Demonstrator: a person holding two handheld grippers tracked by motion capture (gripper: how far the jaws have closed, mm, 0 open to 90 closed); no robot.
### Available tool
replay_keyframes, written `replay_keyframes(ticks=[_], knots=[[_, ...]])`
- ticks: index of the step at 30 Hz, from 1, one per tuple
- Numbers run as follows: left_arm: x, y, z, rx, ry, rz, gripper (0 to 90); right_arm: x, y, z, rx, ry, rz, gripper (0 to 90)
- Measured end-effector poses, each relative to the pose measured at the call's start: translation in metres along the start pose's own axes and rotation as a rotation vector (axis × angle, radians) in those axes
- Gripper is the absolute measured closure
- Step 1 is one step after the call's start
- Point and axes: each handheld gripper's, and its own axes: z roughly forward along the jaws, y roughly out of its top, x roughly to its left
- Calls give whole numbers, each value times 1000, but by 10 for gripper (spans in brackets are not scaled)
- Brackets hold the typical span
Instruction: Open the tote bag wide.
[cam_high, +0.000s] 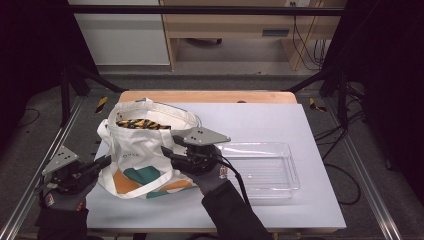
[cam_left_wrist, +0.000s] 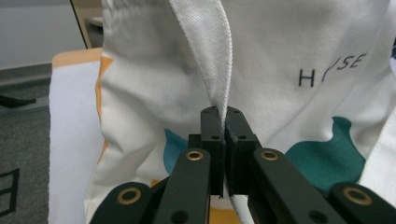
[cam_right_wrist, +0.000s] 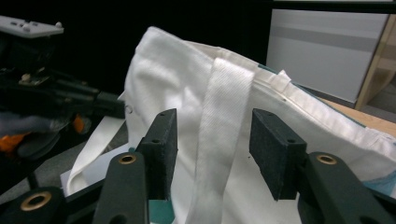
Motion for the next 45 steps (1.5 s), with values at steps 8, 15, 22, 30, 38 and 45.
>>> replay_keyframes(ticks=[8, 15, 22, 30, 38, 45], knots=[[4, -2, 2, 7, -4, -11, 871, 2, -1, 13, 45, -1, 0, 738], [5, 5, -4, -68, 10, -31, 611, 4, -4, 6, 46, 21, -21, 822], [0, 20, -8, -134, 26, -2, 578, 8, -13, 2, 63, 58, -29, 822], [-3, 18, -2, -86, 33, 17, 795, 11, -24, 1, 86, 82, -39, 819], [-6, 13, -11, -83, 23, 29, 844, 10, -29, 1, 88, 93, -31, 801], [-7, 5, -19, -76, 23, 32, 848, 7, -22, -11, 43, 93, -20, 724]])
